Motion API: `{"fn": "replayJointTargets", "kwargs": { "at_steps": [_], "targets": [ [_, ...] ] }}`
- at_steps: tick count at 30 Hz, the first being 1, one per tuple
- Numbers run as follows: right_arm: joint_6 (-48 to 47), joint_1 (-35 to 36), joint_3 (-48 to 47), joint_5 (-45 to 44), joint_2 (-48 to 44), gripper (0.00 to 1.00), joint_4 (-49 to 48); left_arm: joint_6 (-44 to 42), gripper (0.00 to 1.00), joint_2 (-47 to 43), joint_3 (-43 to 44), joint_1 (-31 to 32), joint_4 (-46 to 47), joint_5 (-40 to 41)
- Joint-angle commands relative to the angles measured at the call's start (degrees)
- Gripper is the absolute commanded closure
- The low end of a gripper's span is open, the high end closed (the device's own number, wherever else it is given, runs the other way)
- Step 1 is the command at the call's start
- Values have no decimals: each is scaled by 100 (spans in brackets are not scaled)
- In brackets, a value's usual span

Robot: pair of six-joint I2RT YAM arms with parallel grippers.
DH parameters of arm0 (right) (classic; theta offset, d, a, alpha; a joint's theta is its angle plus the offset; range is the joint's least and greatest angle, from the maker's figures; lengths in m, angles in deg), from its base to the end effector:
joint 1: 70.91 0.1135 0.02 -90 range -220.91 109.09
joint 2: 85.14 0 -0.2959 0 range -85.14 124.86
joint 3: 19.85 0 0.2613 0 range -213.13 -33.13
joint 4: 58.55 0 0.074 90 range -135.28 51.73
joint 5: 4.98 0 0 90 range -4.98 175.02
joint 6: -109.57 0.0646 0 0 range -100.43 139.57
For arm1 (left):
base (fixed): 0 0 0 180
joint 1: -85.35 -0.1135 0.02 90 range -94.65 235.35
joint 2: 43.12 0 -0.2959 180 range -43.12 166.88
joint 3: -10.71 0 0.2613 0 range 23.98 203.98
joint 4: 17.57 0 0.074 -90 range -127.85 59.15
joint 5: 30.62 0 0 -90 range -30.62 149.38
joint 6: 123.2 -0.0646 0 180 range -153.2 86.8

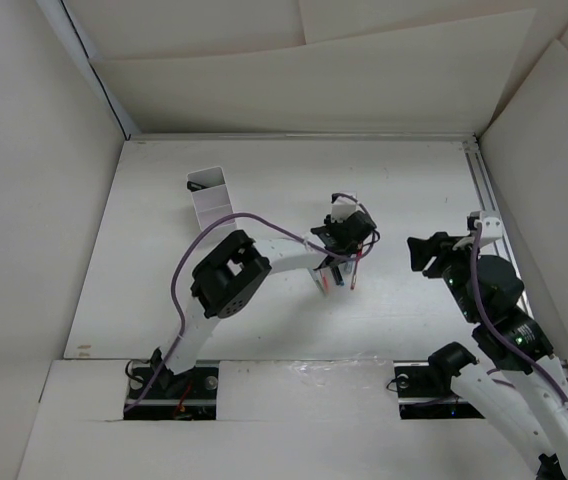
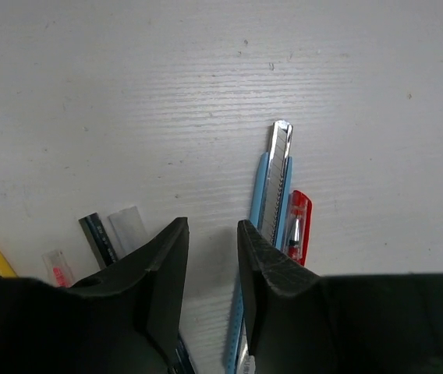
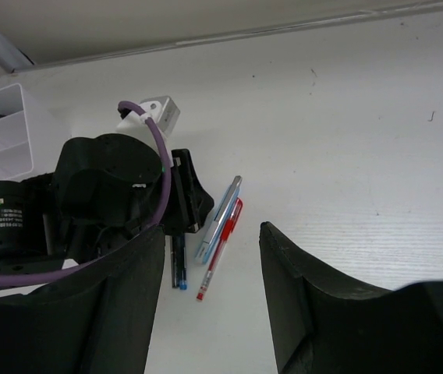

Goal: Sort the stationery into containers
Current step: Pick up the pen from the center of the board.

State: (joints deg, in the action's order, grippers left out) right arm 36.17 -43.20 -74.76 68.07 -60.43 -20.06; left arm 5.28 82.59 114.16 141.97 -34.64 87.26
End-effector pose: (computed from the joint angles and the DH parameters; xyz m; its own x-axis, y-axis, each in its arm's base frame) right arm 0.1074 0.0351 0.3491 -0.1764 0.2160 -0.9603 -0.1450 0.9593 0.2424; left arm 0.3201 -0.4309 0.1717 -0.6084 -0.0763 -0.7899 0.2051 0.9465 -0.2493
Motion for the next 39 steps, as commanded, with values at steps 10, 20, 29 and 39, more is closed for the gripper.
{"fn": "replayJointTargets", "kwargs": {
  "at_steps": [10, 20, 29, 39],
  "targets": [
    [-87, -37, 76, 139, -45, 43, -306, -157, 71, -320, -185, 253, 398, -2],
    [-87, -37, 76, 192, -98, 43, -306, -280, 71, 102, 448, 253, 2, 121],
    [-87, -37, 76, 244, -151, 43, -306, -332, 73, 279, 554, 253, -139, 226],
    [-87, -37, 128, 245, -151, 43, -306, -385, 73, 490, 940, 253, -271, 280]
  ]
}}
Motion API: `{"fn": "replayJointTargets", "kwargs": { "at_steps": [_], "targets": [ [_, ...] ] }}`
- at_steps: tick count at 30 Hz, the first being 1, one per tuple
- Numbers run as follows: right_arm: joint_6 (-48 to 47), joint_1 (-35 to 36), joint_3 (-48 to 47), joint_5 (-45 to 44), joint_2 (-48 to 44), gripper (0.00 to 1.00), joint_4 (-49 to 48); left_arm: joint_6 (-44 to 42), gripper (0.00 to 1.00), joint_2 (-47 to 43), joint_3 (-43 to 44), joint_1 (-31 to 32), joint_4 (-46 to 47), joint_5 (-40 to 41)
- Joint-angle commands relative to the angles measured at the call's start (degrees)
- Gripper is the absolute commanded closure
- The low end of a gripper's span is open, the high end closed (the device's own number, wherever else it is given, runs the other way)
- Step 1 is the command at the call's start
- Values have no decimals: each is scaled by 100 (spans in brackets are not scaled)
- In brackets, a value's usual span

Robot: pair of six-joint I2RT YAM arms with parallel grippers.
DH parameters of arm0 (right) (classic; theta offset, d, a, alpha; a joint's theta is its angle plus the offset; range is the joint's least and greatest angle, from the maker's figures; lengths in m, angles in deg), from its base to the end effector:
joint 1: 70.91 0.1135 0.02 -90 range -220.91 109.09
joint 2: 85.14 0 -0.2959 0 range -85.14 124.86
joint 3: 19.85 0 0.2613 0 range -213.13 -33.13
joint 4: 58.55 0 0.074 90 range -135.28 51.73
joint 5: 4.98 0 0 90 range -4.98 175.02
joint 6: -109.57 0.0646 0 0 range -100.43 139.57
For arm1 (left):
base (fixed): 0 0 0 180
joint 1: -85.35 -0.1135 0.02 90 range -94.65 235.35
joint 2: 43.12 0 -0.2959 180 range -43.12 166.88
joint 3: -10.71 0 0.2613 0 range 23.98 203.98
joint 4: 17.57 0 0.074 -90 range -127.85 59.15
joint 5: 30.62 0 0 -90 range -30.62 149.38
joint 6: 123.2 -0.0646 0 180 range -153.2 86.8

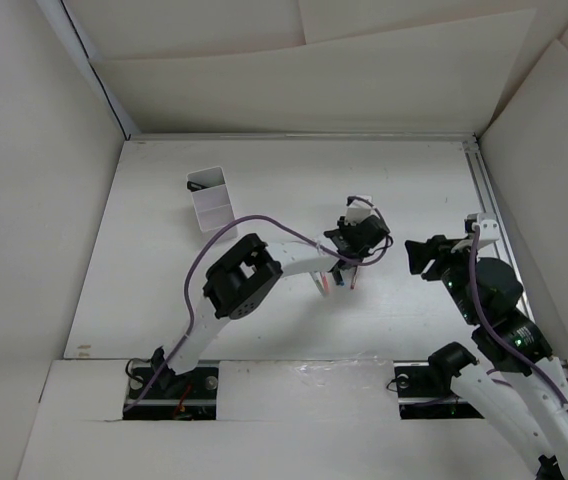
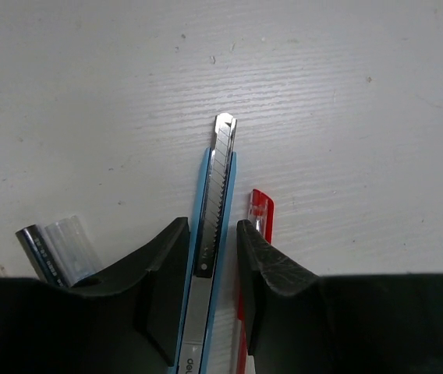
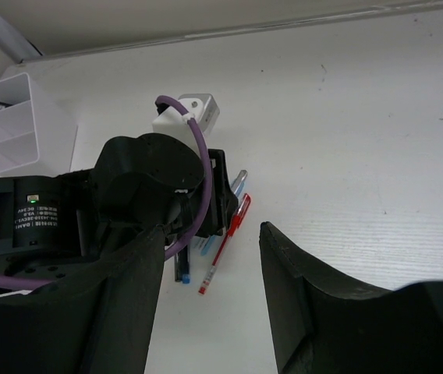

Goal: Sort the stationery into containers
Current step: Pick up the pen from the center of the board.

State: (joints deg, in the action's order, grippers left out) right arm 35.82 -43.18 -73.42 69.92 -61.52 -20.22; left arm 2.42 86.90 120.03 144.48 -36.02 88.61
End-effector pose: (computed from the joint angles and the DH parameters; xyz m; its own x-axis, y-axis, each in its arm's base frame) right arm 0.1054 0.0364 0.3426 -0.1857 0.2076 -0.9604 -0.1762 0.9546 0.2404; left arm 0.3123 -0.4609 0.1654 -0.5864 -0.0096 -0.8100 0.2623 0.9438 -0.2010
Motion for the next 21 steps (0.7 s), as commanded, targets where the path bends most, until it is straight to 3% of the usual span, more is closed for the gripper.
{"fn": "replayJointTargets", "kwargs": {
  "at_steps": [1, 16, 21],
  "targets": [
    [-52, -39, -5, 59, -41, 43, -291, -151, 73, 137, 353, 2, -133, 144],
    [-52, -39, -5, 59, -147, 43, -291, -423, 73, 595, 792, -51, -327, 258],
    [-52, -39, -58, 59, -147, 43, -291, -424, 80, 595, 740, -51, -379, 416]
  ]
}}
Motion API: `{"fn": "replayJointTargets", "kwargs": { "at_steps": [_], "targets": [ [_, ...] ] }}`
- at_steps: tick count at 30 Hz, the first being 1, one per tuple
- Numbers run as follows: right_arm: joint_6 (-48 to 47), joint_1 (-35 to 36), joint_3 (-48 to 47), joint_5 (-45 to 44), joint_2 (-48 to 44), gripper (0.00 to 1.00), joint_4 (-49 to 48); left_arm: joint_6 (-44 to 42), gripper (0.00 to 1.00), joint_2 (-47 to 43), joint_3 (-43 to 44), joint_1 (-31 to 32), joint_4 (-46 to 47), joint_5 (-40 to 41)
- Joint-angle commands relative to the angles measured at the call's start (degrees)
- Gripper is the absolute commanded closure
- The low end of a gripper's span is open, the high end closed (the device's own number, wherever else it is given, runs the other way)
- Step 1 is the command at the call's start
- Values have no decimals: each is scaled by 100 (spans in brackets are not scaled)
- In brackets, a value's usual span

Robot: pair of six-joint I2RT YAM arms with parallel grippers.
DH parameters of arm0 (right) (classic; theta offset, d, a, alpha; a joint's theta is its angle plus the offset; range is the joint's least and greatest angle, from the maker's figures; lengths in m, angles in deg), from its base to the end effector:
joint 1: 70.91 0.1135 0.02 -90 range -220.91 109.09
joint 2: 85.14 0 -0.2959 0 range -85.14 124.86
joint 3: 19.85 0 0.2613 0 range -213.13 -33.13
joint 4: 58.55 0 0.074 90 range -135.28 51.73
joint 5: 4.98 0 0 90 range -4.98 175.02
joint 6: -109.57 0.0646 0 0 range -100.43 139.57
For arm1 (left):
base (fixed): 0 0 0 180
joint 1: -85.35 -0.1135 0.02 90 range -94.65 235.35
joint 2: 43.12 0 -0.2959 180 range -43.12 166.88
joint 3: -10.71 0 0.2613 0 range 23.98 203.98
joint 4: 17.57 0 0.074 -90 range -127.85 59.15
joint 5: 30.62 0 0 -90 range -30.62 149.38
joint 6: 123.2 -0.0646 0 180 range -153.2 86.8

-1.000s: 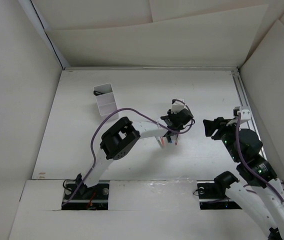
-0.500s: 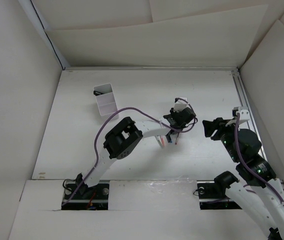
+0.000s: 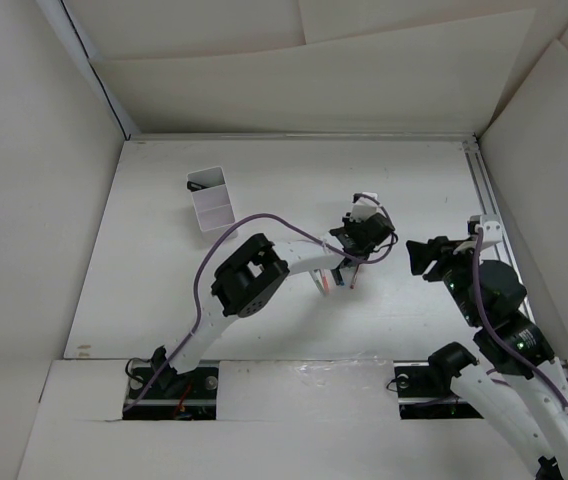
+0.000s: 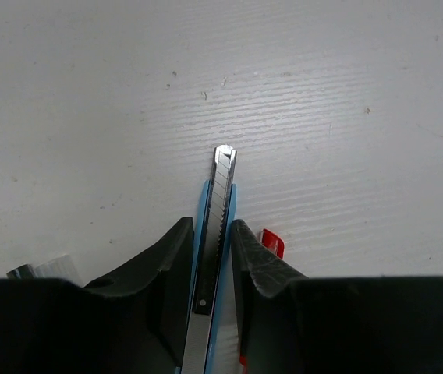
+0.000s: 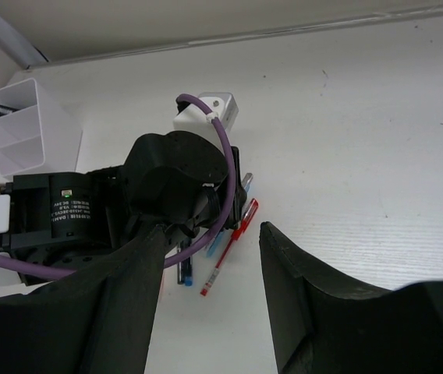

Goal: Sort the stationery into containers
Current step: Pick up the pen from the center of the board.

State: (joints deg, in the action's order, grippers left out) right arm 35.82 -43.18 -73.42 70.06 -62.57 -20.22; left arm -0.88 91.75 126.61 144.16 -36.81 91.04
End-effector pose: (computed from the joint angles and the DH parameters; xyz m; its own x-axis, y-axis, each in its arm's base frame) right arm 0.1016 0.0346 0.3442 -0.1708 0.2156 -0.9614 -0.1824 0.9520 0.2459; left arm 0.3279 -0.4762 0.1585 -0.5458 0.0229 -0.8376 0.2636 0.9536 -0.1457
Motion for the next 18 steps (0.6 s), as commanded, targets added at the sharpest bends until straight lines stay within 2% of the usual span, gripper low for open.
{"fn": "replayJointTargets", "kwargs": {
  "at_steps": [1, 2, 3, 6, 18],
  "targets": [
    [-52, -39, -58, 46, -94, 43, -291, -94, 82, 110, 82, -18, -301, 174],
    [-52, -39, -58, 46, -95, 43, -291, -94, 85, 110, 82, -18, -301, 243],
    [-52, -39, -58, 46, -95, 43, -291, -94, 93, 110, 82, -18, -301, 244],
    [-52, -39, -58, 46, -95, 43, -291, -94, 100, 31, 29, -18, -301, 358],
    [-52, -39, -58, 46, -95, 43, -291, -199, 100, -1067, -252, -123, -195, 578]
  ]
}}
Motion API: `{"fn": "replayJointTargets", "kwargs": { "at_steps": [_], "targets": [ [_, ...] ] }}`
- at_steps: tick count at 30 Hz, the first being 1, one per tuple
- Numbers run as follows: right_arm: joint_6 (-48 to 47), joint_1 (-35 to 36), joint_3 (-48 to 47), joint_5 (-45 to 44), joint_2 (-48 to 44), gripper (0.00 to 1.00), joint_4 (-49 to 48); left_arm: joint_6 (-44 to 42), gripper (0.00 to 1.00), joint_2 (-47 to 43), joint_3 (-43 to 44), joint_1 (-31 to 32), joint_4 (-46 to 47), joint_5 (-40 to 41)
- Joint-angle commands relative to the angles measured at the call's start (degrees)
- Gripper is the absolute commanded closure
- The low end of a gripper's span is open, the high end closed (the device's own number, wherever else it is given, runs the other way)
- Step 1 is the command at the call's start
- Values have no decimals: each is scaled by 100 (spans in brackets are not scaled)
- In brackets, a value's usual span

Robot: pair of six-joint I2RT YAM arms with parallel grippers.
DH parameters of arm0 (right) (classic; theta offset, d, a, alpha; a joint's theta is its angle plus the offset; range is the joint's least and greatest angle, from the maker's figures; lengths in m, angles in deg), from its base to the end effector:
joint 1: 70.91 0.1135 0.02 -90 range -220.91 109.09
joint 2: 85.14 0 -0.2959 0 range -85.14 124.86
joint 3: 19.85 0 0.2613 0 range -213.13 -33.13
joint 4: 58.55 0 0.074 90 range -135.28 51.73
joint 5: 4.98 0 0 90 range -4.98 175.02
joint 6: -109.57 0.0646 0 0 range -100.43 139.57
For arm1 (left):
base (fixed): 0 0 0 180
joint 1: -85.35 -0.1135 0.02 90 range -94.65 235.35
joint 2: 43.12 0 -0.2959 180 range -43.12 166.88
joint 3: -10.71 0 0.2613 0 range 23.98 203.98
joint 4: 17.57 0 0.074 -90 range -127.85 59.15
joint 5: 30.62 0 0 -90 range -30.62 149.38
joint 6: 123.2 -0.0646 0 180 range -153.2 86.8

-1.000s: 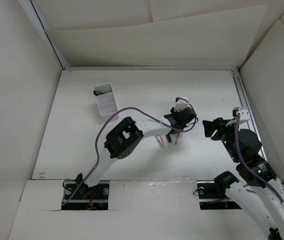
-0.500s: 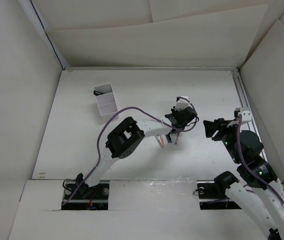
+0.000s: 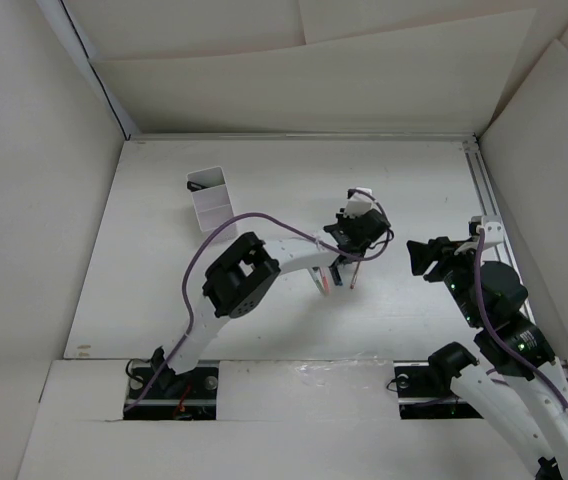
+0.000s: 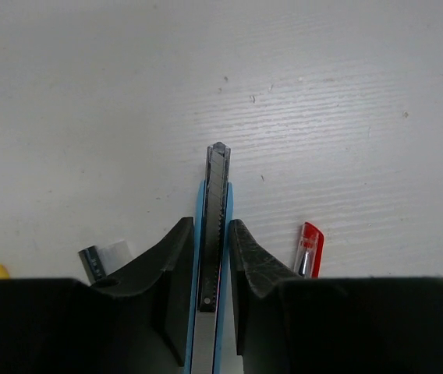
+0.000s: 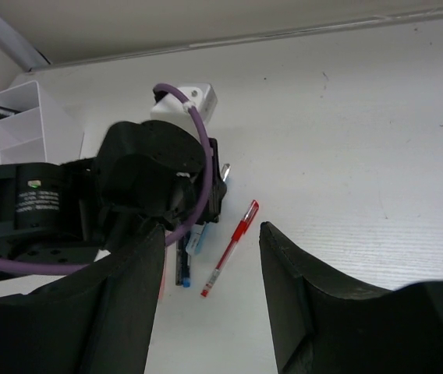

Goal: Sort the stationery into containers
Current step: Pick up the pen from the center of the board.

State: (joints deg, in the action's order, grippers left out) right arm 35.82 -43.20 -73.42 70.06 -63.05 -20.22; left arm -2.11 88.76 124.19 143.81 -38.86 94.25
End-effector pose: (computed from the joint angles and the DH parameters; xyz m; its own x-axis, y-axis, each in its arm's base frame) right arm 0.0999 0.0336 0.3450 -0.1636 0.2194 -0.9618 -0.1839 0.9511 0.2483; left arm 0.3261 -0.4607 0.1702 -0.5283 0.0509 -0.8475 0.2292 0.9697 -0.0847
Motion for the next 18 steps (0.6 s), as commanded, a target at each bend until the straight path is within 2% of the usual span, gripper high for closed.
{"fn": "replayJointTargets", "kwargs": {
  "at_steps": [1, 14, 18],
  "targets": [
    [-52, -37, -118, 46, -47, 43, -291, -77, 100, -916, -79, -89, 10, 257],
    [-157, -37, -172, -7, -99, 43, -238, -77, 100, -1928, -598, -203, 186, 467],
    [-157, -37, -31, 98, -99, 43, -299, 63, 100, -2778, -1124, -500, 186, 757]
  ]
}}
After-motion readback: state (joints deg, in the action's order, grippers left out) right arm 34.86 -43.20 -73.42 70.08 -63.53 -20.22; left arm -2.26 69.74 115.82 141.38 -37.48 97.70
